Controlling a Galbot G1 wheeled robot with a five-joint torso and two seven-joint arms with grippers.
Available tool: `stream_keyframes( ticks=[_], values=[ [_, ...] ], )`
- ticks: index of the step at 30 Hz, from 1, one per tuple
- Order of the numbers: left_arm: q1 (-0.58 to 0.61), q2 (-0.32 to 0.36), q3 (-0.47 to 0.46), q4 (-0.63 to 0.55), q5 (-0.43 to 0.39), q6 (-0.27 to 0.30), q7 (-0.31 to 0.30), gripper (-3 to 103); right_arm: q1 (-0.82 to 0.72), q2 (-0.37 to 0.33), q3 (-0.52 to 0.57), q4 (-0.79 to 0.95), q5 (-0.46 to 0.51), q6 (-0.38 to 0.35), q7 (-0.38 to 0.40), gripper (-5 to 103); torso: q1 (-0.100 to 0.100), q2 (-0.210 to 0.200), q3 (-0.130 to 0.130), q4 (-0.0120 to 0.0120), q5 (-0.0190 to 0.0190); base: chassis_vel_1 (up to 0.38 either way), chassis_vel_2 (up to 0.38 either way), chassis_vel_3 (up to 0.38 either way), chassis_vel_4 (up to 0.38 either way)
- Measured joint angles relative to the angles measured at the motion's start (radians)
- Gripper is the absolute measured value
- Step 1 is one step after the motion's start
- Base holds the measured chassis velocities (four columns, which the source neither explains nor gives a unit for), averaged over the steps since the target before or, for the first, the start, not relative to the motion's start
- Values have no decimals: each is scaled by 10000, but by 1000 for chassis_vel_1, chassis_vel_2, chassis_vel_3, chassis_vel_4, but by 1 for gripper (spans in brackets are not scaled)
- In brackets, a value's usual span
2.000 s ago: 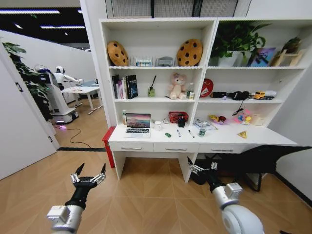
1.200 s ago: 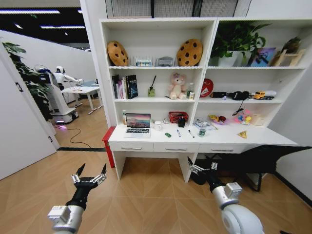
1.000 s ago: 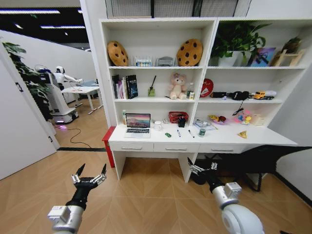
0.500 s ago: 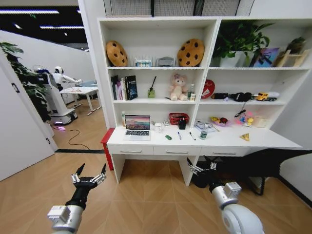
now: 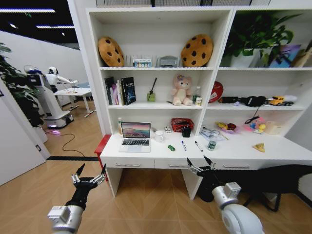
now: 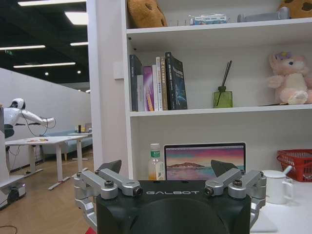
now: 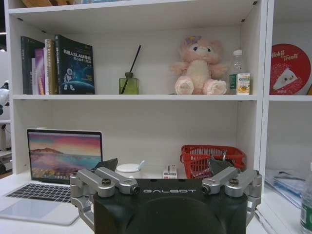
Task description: Organize the objects on the table.
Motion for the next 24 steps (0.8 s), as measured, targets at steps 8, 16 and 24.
stream_keyframes(
  ticks=[8,16,24],
  values=[
    [-34,-43,46,49,44,13,-18,100,-16,1,-2,-88,-28,84,-12,100,2,-2,3,0,6,-330,320,332,-323],
    [-71,-95,106,60,71,136,-128,100,84,-13,-41,-205,-123,238,19,100,10,-5,4,0,-1,-245,245,246,-233],
    [-370,-23,63,100,111,242,-255,89,135,-54,-66,-246,-142,220,41,100,-15,4,-2,-1,1,-12,12,-4,7]
  ],
)
